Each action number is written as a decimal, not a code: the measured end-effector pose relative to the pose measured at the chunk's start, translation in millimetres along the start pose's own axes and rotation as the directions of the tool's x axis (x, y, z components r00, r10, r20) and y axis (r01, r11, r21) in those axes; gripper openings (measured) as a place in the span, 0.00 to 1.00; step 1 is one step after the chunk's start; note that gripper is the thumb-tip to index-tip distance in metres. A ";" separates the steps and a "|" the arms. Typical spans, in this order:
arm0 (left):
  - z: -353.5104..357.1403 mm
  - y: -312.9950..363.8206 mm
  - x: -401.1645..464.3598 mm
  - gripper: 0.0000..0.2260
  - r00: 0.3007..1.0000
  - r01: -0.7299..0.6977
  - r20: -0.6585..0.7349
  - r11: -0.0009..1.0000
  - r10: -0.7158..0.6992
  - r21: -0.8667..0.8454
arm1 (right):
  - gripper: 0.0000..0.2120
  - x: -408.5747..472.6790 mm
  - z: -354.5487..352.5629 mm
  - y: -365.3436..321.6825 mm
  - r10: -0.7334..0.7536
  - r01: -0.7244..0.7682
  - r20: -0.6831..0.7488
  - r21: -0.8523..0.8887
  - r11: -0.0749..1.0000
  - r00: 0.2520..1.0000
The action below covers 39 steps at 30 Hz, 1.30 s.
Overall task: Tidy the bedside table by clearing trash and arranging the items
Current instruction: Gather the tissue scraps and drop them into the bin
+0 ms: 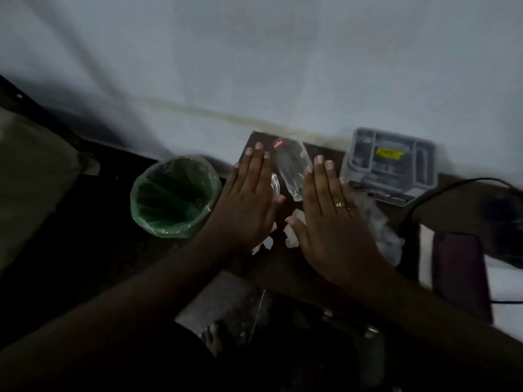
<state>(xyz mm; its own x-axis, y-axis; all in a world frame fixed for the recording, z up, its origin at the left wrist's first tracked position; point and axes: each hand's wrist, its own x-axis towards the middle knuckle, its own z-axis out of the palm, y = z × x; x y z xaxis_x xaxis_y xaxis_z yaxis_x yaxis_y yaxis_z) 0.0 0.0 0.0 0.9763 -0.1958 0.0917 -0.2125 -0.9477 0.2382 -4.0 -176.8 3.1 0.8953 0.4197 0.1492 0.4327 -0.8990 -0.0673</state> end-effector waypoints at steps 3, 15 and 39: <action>22.7 -8.6 -1.8 0.32 1.000 -0.014 -0.023 1.000 0.014 0.001 | 0.35 -0.7 15.1 -0.2 -0.060 0.060 -0.021 -0.024 0.998 0.998; 37.0 -31.7 -8.1 0.33 0.999 -0.022 -0.043 1.000 0.022 0.001 | 0.24 -5.2 20.1 -11.1 -0.097 0.097 0.004 -0.015 0.995 0.995; 2.4 -16.5 -37.2 0.22 0.981 -0.079 -0.181 0.995 0.068 -0.056 | 0.07 -10.6 12.8 -13.4 -0.231 0.248 0.191 -0.075 0.966 0.954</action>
<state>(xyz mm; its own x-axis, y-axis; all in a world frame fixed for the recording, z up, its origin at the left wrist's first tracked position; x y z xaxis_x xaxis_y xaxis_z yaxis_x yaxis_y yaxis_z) -32.7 22.3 -9.7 0.9363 -0.2107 0.2811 -0.2908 -0.9138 0.2837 -17.9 -167.5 -10.2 0.7748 0.6315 -0.0301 0.6322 -0.7734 0.0460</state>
